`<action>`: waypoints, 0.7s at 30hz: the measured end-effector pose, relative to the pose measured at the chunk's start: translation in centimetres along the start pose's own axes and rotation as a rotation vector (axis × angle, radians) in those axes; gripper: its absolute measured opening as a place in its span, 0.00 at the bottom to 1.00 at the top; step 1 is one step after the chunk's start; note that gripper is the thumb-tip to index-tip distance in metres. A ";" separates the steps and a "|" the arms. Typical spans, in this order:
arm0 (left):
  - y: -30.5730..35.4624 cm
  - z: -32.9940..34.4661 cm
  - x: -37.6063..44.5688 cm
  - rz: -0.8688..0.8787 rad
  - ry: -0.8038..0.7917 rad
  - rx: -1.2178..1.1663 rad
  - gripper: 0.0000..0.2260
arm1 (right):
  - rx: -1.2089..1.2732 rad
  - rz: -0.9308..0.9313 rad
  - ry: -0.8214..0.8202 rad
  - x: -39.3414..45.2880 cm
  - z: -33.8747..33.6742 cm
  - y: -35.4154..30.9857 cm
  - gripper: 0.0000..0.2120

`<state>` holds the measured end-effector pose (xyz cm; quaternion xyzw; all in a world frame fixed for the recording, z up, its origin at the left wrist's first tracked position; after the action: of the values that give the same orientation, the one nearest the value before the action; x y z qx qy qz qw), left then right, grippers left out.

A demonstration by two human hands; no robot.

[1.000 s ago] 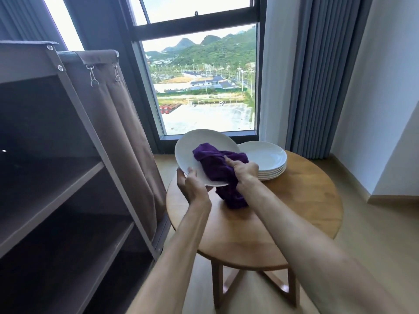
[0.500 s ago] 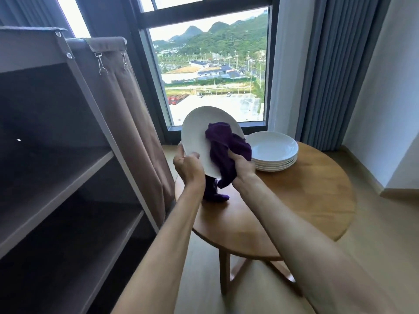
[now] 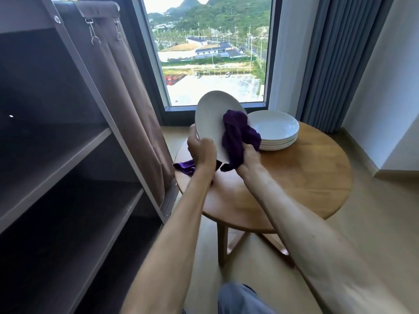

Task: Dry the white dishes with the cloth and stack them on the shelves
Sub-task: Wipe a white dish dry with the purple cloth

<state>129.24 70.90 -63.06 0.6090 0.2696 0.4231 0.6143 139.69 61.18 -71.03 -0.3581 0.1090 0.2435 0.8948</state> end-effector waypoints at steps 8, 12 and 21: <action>4.6 -0.6 3.3 -0.010 -0.341 0.089 0.20 | -0.141 -0.100 -0.124 0.9 1.4 -4.9 0.10; 1.2 1.1 -1.6 0.011 -0.155 -0.176 0.32 | -0.056 -0.036 -0.072 0.7 3.4 -2.4 0.07; 1.8 -1.3 0.1 0.076 -0.391 0.239 0.12 | -0.471 -0.206 -0.066 1.9 2.5 -8.0 0.15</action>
<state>127.84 71.53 -61.41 0.7575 0.1705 0.2849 0.5621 145.46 58.56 -65.21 -0.5577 -0.0169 0.1815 0.8098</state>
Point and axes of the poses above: each hand's wrist, its own x-axis towards the middle knuckle, its own z-axis out of the palm, y = z × x, the point moved 7 cm from there along x, towards the middle knuckle, and after that the axes turned 5 degrees about x, right-handed, at the moved point
